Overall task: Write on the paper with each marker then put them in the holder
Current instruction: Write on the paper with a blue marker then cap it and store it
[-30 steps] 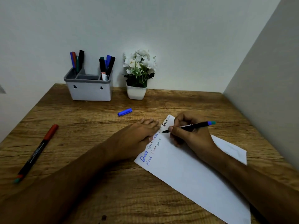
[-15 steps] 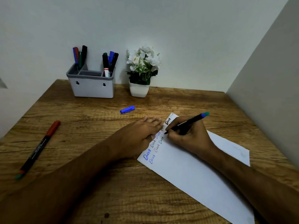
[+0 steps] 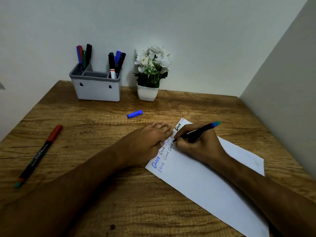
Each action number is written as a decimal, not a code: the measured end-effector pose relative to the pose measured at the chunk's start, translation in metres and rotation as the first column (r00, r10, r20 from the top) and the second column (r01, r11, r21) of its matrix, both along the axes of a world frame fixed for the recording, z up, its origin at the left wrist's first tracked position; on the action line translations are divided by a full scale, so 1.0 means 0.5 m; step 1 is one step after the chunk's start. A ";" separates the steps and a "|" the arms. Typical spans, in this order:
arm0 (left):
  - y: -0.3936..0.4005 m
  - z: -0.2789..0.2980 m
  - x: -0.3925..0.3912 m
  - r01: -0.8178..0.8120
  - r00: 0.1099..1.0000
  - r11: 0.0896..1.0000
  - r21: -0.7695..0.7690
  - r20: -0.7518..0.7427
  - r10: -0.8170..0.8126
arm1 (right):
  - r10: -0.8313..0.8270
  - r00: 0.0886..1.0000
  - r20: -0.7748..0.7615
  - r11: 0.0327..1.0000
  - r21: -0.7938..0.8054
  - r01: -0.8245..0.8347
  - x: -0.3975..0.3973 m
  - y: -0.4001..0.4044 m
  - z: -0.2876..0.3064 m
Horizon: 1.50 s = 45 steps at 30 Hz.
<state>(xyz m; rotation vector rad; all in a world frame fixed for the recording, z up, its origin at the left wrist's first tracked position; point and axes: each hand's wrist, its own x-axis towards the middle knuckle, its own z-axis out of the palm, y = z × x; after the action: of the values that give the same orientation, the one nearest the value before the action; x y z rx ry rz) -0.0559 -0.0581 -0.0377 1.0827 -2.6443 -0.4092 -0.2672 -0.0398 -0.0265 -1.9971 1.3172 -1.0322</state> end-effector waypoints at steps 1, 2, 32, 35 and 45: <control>0.000 0.000 0.000 0.001 1.000 1.000 0.001 -0.001 -0.001 | -0.005 1.000 0.000 1.000 0.007 0.005 0.001 0.000 0.000; -0.001 -0.001 0.000 0.001 1.000 1.000 0.000 -0.004 -0.001 | -0.016 1.000 -0.003 1.000 0.011 0.016 0.002 -0.002 0.001; -0.008 -0.008 -0.004 -0.009 1.000 1.000 -0.001 0.013 0.009 | -0.132 0.991 0.029 0.990 -0.038 0.134 0.005 -0.011 -0.002; -0.006 -0.008 -0.003 -0.009 1.000 1.000 -0.002 0.008 0.009 | -0.121 0.993 -0.005 0.990 -0.078 0.120 0.006 -0.012 -0.002; -0.004 -0.005 -0.003 -0.007 1.000 1.000 -0.009 0.012 0.007 | -0.128 0.992 0.020 0.989 -0.071 0.129 0.005 -0.016 -0.002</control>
<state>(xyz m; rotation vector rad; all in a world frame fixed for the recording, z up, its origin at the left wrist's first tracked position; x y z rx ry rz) -0.0573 -0.0600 -0.0405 1.0943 -2.6493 -0.3909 -0.2648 -0.0476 -0.0274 -1.9732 1.4356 -1.1675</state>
